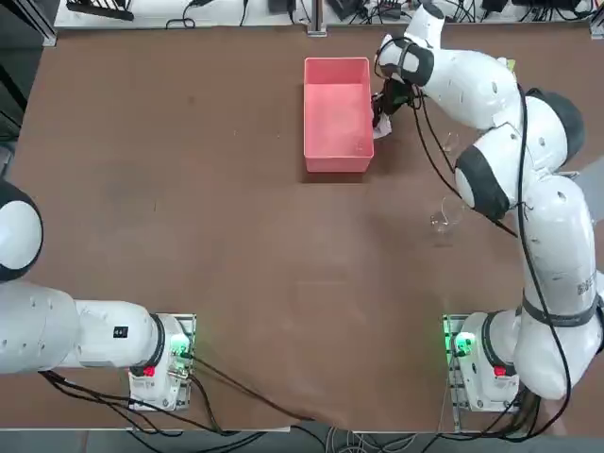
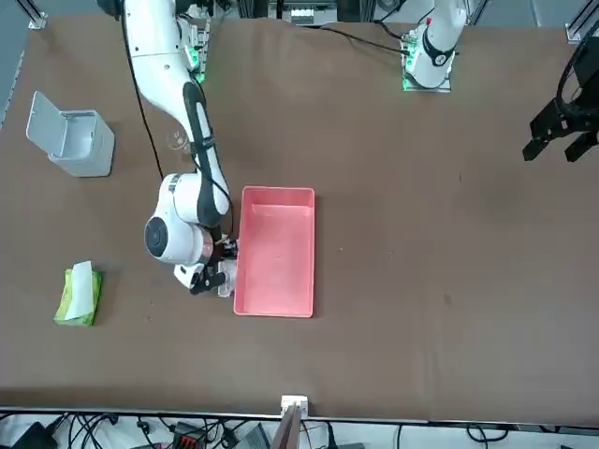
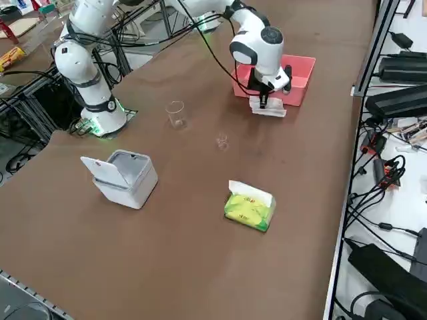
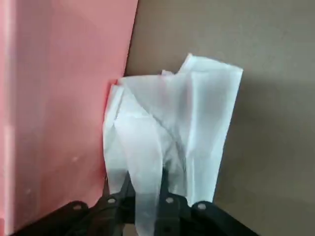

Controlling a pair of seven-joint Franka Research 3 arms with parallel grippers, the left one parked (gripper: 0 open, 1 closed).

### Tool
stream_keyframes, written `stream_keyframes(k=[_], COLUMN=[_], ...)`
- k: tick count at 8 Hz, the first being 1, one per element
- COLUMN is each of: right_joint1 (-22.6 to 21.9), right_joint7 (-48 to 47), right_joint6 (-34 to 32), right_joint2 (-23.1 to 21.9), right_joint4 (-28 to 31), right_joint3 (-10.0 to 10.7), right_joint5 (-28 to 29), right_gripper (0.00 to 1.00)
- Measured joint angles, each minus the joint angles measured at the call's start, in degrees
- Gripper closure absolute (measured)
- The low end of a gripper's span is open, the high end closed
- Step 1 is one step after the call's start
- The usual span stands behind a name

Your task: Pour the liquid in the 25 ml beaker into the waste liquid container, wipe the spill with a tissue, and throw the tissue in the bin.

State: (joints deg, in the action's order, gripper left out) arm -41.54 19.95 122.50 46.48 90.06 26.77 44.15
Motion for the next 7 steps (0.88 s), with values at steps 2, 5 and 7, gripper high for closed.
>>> stream_keyframes(k=[2, 5, 7], right_joint1=[-0.37, -0.39, -0.32], right_joint7=[0.0, 0.0, 0.07], right_joint6=[0.15, 0.29, 2.09], right_joint2=[-0.31, -0.29, -0.18], right_joint4=[0.62, 0.79, 1.38], right_joint3=[0.2, 0.77, 2.14], right_joint5=[0.07, 0.58, 0.58], right_gripper=[0.98, 0.96, 0.95])
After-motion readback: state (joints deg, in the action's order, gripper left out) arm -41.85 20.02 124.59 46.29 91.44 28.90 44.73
